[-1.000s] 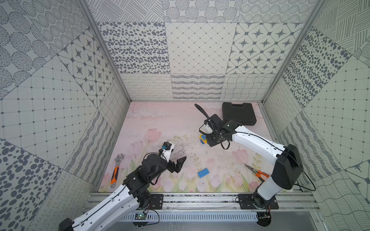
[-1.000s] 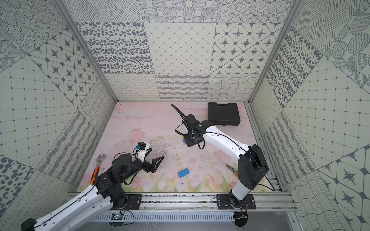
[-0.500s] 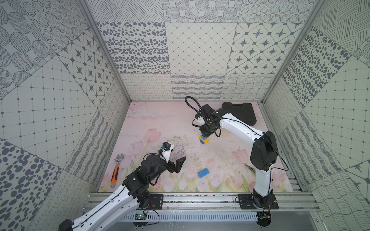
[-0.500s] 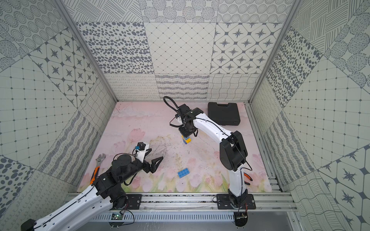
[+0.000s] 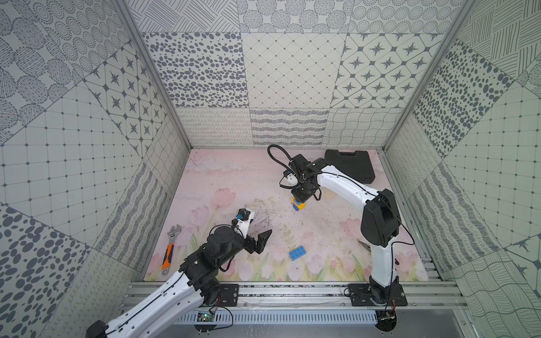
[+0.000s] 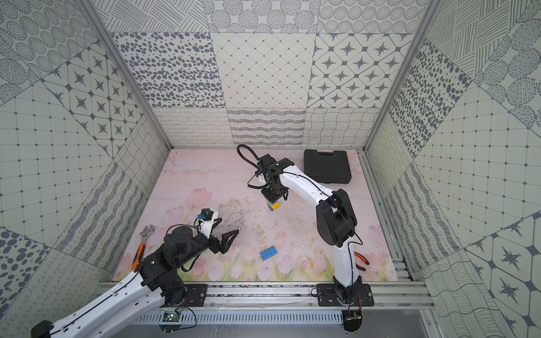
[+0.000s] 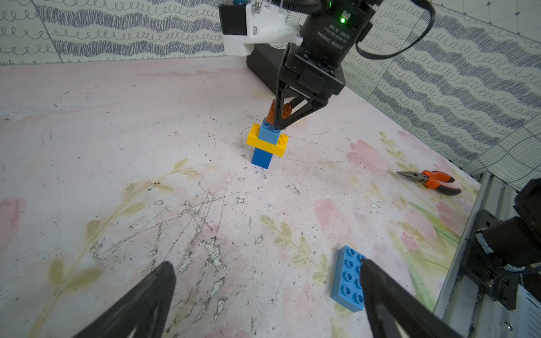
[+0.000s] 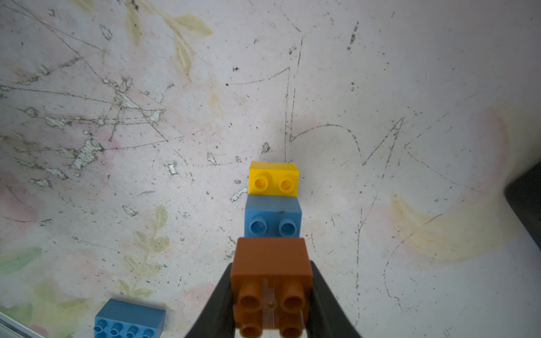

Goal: Assemble the letter f with lego
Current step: Assemble the lego brick at the center of the board.

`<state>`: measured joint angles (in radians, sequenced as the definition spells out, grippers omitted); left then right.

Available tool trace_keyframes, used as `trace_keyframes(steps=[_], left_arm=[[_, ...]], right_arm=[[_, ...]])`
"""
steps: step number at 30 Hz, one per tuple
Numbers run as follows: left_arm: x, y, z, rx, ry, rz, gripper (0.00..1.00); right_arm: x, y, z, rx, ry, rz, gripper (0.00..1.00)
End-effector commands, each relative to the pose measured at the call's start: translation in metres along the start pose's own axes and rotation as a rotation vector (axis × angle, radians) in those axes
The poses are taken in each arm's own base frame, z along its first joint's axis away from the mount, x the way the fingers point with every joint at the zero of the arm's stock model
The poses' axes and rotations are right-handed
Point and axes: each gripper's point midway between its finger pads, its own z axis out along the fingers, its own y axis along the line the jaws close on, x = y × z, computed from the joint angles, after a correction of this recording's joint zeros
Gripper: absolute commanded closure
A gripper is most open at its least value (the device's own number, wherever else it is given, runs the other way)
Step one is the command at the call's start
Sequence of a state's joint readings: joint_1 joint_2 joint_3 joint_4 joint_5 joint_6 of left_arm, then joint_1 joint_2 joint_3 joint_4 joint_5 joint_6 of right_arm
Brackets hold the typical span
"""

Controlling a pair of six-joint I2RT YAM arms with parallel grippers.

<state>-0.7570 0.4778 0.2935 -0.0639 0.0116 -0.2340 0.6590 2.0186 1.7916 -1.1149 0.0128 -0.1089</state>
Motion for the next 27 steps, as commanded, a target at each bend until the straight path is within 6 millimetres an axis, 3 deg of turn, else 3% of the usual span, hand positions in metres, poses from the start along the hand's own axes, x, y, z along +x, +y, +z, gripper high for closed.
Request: trace_keyframes(steps=[1,27], left_arm=[[-0.004,0.001,0.0,-0.009,-0.016,-0.004,0.01],[-0.002,0.003,0.001,-0.019,-0.013,-0.006,0.01]], right_arm=[[-0.006,-0.005,0.0,0.013,-0.007,-0.009,0.65],[-0.007,-0.007,0.015,0.022,0.037,-0.023,0.65]])
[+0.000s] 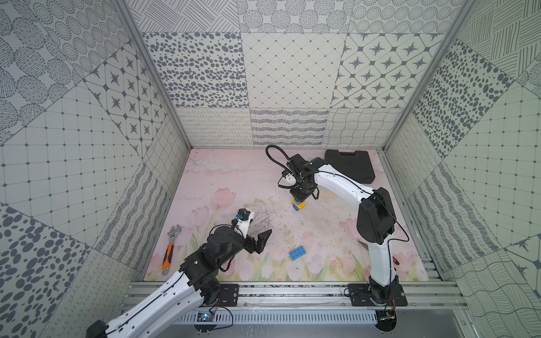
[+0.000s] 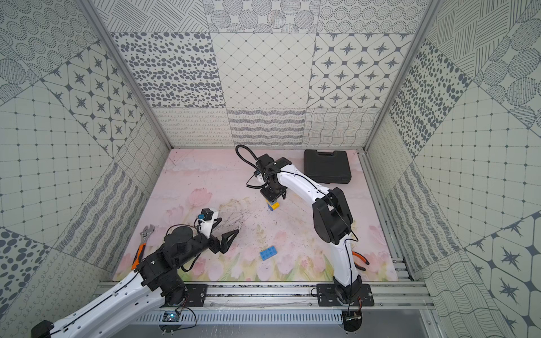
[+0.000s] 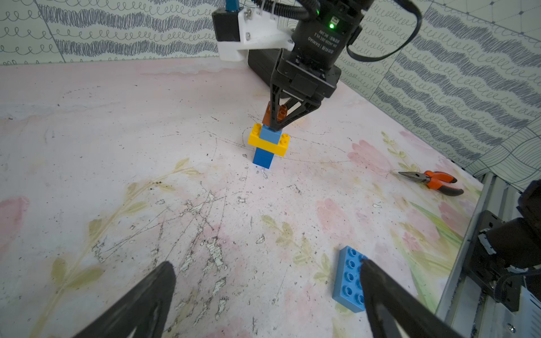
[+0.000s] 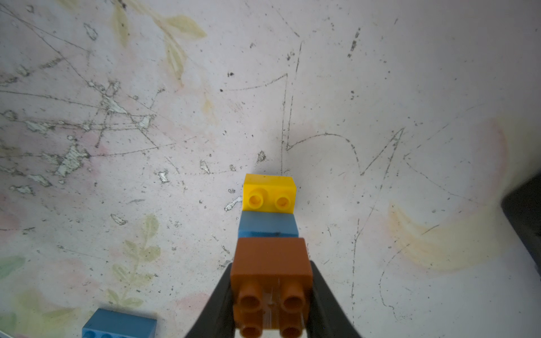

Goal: Assemble the letter f with lego
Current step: Assemble the lego brick at the center of the board.

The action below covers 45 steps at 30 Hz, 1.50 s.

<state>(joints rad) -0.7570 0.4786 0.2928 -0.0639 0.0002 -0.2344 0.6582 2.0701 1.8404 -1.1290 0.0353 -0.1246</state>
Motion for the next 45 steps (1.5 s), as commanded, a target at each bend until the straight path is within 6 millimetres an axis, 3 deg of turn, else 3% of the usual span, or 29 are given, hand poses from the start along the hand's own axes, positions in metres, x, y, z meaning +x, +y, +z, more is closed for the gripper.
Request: trace_keyframes(steps=[1,18,32,45], left_arm=[[-0.001,0.002,0.001,-0.008,-0.011,-0.007,0.01],[-0.001,0.002,0.002,-0.013,-0.009,-0.008,0.01],[-0.001,0.002,0.002,-0.011,-0.006,-0.007,0.01],[-0.001,0.001,0.004,-0.009,-0.002,-0.005,0.01]], right_arm=[[-0.001,-0.002,0.006,0.003,0.021,-0.01,0.65],[0.009,0.0,0.011,-0.009,0.061,-0.006,0.65],[0.022,0.013,0.034,-0.087,0.16,-0.01,0.65],[0.034,0.013,0.049,-0.087,0.25,-0.015,0.63]])
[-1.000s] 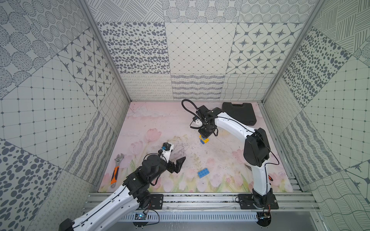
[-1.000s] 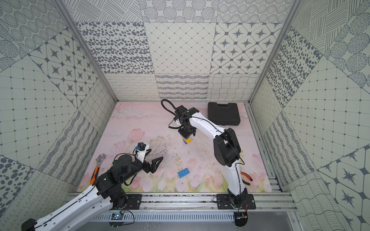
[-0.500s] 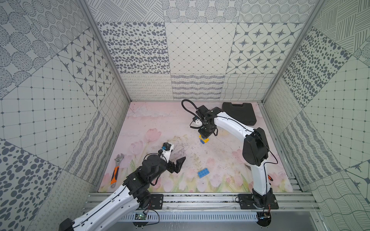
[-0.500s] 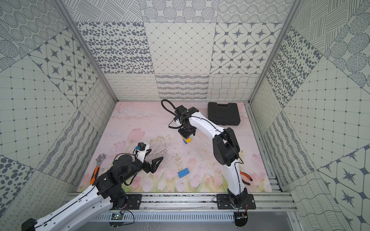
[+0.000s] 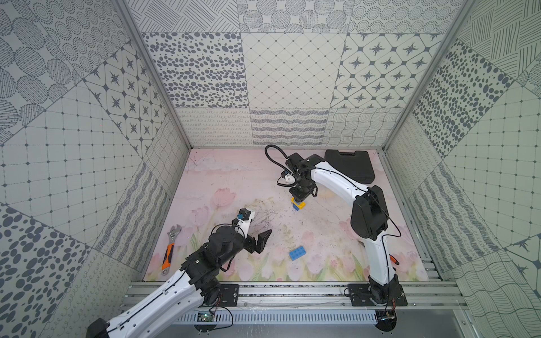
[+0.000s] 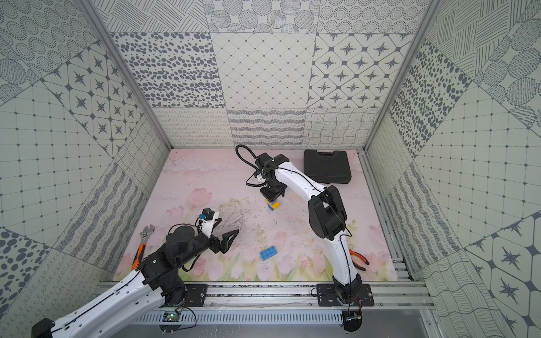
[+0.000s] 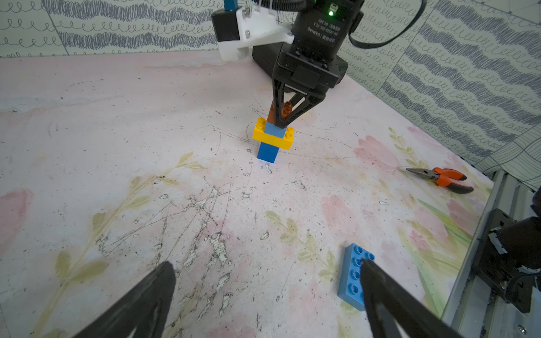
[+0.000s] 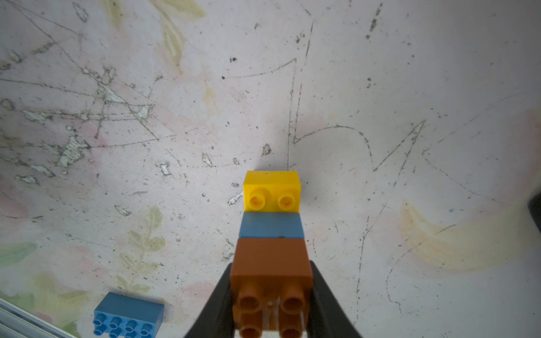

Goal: Assemble the letter f with lego
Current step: Assemble the lego brick at the center of the board.

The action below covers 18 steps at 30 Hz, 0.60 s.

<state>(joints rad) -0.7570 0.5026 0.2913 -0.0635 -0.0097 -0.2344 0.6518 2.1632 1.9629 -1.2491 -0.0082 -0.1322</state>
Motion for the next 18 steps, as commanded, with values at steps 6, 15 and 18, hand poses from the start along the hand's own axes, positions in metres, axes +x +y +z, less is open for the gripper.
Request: trace_keyframes(steps=[6,15,18], left_arm=[[-0.006,-0.003,0.0,0.012,-0.024,-0.005,0.01],[-0.006,-0.002,0.0,0.01,-0.025,-0.006,0.01],[-0.006,-0.002,0.0,0.01,-0.024,-0.005,0.01]], right_arm=[[0.033,0.001,0.045,-0.005,0.204,-0.006,0.62],[0.024,0.005,0.037,-0.022,0.158,0.002,0.62],[0.02,0.005,0.034,-0.024,0.135,0.005,0.58]])
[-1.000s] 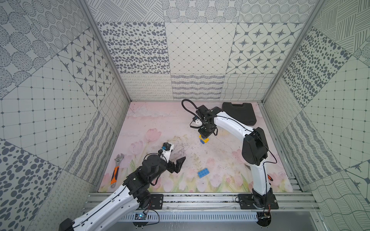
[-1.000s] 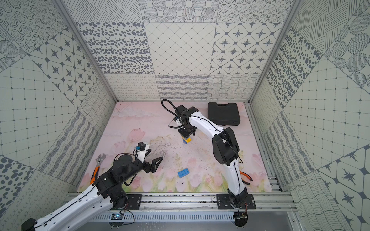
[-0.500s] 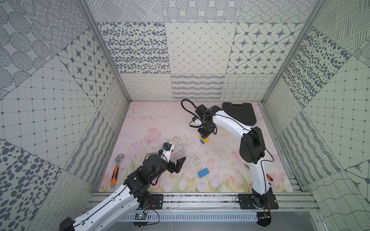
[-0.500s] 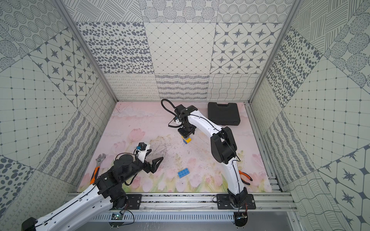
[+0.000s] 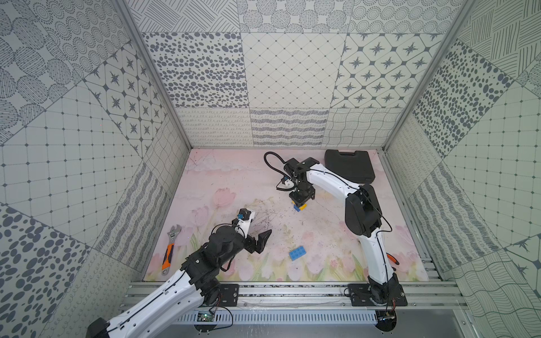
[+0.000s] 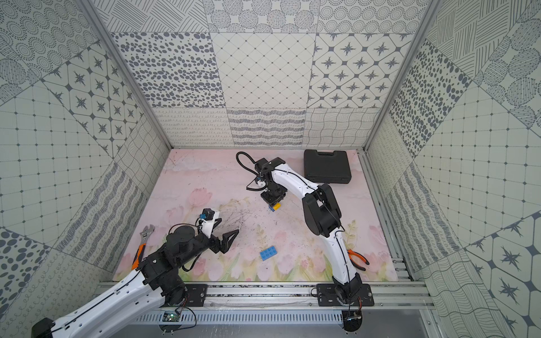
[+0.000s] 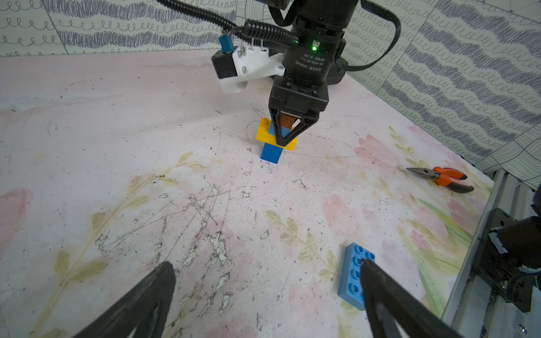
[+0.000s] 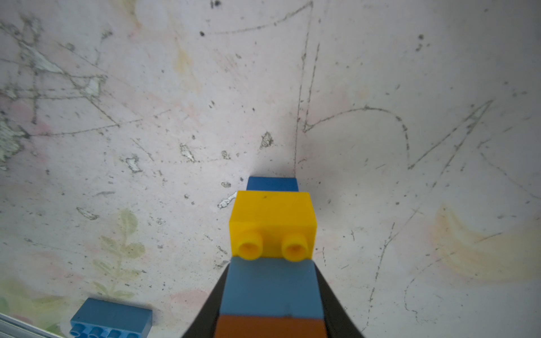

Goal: Assemble the letter f with lego
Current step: Assemble the lego brick at the center of the board.

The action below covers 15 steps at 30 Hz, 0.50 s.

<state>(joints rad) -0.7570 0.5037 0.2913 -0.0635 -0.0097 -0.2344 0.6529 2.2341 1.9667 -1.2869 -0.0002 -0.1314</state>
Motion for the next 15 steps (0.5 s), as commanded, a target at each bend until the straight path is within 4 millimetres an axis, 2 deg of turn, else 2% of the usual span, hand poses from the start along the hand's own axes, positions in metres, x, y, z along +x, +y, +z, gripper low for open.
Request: trace_keyframes(steps=[1,8,15], left_arm=[[-0.006,-0.002,0.0,0.011,-0.026,-0.007,0.01],[-0.006,-0.002,-0.001,0.011,-0.026,-0.007,0.01],[-0.006,-0.002,0.0,0.011,-0.024,-0.007,0.01]], right_arm=[[0.004,0.006,0.005,-0.024,0.019,0.002,0.58],[-0.007,0.008,-0.005,-0.037,-0.045,0.0,0.49],[-0.015,-0.002,-0.022,0.014,-0.113,0.012,0.4]])
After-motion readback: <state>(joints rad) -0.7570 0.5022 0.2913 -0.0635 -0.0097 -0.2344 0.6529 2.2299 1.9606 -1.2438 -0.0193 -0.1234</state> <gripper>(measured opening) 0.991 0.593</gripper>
